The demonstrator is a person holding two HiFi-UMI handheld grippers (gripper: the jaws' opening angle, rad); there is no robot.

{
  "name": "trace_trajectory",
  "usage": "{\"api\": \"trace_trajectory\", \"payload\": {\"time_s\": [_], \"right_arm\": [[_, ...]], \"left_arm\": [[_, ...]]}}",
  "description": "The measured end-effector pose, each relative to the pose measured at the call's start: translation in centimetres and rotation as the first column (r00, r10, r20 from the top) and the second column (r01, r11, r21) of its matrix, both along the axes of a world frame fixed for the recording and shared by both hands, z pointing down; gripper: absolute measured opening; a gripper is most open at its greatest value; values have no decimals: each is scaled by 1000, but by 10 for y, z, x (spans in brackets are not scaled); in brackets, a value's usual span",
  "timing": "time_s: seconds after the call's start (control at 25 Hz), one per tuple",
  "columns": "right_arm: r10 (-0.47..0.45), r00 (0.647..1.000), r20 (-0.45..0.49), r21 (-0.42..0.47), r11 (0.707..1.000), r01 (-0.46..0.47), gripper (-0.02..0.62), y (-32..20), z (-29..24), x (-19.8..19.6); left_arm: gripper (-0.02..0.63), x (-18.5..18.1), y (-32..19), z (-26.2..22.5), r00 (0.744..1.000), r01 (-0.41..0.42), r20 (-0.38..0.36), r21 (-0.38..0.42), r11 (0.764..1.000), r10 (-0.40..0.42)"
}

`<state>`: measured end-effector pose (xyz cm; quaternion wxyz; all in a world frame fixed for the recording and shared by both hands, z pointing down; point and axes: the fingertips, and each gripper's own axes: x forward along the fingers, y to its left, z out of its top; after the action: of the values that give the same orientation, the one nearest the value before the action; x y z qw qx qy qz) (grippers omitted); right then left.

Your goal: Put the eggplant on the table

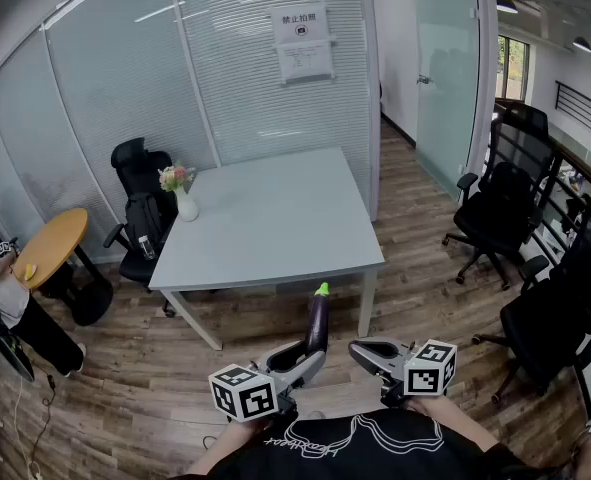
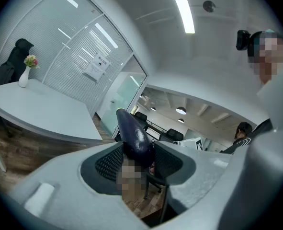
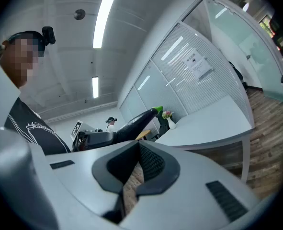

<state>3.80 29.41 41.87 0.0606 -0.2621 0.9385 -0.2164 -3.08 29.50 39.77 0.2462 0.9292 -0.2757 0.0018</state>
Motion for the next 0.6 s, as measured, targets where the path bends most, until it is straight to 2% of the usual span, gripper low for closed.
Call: {"api": "trace_trajectory", "payload": {"time_s": [0.32,0.6], "right_arm": [[17,1000,24,23,1000,-18,9,7,-11,10],[1,1000,30,12,1000,-1,9,-1,-6,6]], "left_arm": [[206,11,9,-9,999,-20,26,19,1000,20],[206,6,-1,-3,1000,-5,13,4,1000,5]]}}
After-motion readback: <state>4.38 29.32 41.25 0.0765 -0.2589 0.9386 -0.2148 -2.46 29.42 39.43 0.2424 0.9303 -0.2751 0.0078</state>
